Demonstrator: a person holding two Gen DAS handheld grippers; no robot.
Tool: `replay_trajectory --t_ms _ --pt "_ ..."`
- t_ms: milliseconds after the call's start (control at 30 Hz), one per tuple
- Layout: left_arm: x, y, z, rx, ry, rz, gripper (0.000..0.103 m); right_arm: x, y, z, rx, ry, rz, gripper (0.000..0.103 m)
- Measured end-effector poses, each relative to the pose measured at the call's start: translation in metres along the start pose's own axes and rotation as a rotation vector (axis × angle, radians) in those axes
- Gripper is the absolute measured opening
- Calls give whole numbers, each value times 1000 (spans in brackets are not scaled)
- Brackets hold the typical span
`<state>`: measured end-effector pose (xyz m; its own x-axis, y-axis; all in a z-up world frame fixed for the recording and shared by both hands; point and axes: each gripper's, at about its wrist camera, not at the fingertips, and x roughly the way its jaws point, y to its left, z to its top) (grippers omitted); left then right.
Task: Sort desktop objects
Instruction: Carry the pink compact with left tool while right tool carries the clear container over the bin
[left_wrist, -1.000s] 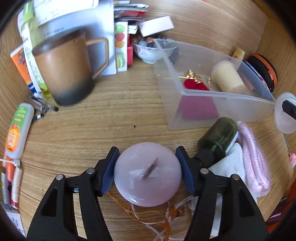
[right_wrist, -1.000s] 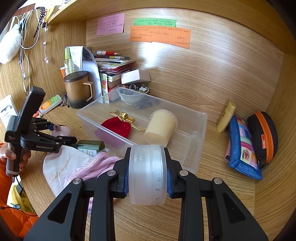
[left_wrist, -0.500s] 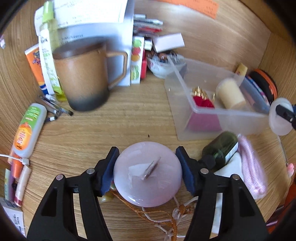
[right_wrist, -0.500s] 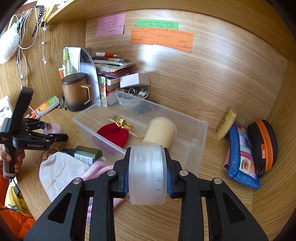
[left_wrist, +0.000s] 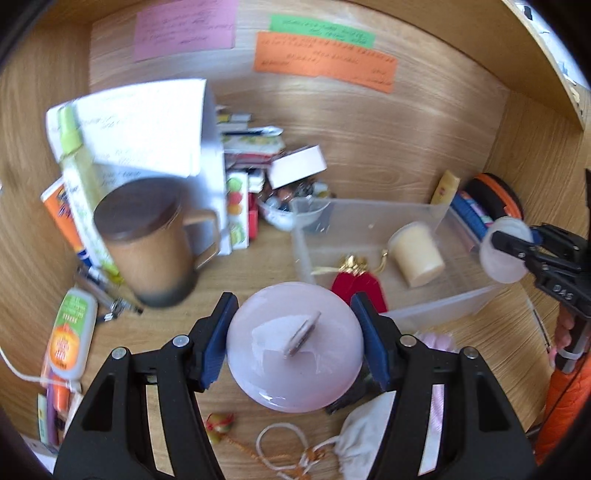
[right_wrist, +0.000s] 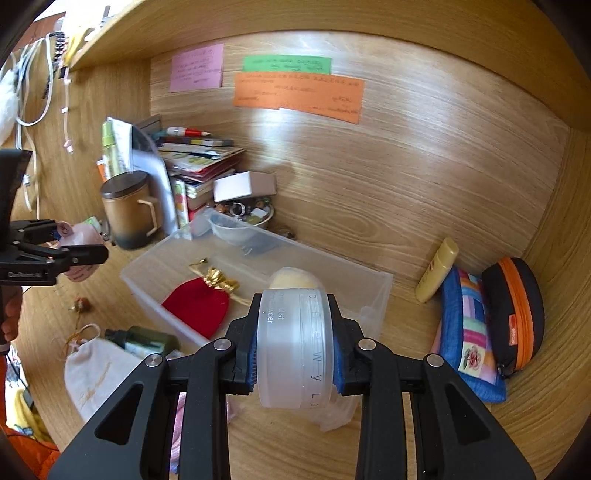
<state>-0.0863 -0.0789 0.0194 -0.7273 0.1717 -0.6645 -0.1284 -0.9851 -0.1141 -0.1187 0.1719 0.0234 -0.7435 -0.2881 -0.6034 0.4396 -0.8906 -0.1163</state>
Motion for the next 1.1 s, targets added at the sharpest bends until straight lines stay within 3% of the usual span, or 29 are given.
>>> replay_trajectory --t_ms 567,1100 --pt "56 -48 32 55 79 -120 63 50 -24 -4 66 74 46 27" --pt "106 -68 28 91 189 -140 63 64 -22 -16 52 130 58 27"
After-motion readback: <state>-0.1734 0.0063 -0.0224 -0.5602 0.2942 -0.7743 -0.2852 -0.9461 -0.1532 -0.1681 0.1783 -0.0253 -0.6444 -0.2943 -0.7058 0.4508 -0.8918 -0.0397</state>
